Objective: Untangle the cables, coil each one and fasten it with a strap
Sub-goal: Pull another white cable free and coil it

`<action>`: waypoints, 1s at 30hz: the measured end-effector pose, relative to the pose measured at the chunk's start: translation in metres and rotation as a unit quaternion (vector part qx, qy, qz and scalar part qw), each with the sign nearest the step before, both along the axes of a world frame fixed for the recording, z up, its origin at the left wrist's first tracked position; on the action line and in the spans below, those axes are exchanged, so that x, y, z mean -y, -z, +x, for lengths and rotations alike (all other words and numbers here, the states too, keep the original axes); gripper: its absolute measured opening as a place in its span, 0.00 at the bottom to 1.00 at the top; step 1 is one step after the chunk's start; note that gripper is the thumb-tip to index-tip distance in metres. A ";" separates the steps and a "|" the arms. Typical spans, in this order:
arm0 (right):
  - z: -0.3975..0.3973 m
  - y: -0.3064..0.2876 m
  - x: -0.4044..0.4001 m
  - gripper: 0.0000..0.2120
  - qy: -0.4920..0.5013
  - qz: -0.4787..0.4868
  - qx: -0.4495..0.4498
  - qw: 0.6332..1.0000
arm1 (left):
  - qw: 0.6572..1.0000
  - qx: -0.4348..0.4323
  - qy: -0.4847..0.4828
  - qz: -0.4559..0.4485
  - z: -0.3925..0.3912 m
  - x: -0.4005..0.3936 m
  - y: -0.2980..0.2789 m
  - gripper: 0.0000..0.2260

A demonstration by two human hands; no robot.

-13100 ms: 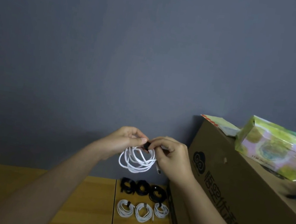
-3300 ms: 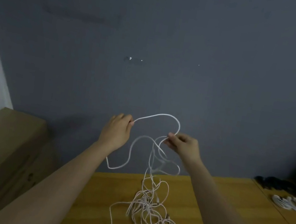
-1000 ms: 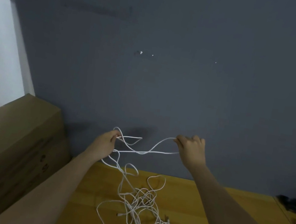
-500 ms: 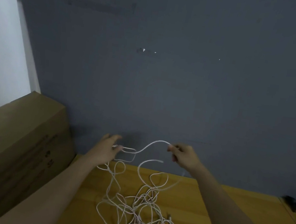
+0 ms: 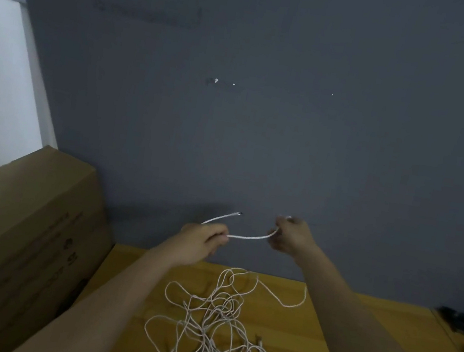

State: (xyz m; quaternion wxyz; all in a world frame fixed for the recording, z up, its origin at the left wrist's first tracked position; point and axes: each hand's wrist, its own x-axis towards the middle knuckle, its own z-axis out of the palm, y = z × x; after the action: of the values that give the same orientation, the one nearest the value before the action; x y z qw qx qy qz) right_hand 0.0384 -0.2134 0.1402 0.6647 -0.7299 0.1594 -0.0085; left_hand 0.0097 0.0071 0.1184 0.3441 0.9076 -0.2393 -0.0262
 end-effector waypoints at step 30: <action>0.001 -0.020 0.032 0.17 0.111 -0.207 0.244 0.941 | 0.940 -0.093 0.022 -0.326 0.016 0.019 -0.057 0.08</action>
State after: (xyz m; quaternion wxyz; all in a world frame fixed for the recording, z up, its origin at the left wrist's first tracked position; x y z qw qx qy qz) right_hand 0.0399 -0.2449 0.1597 0.5119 -0.8049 0.0670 -0.2925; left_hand 0.0257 -0.0117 0.1751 0.6413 0.7337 -0.2213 -0.0380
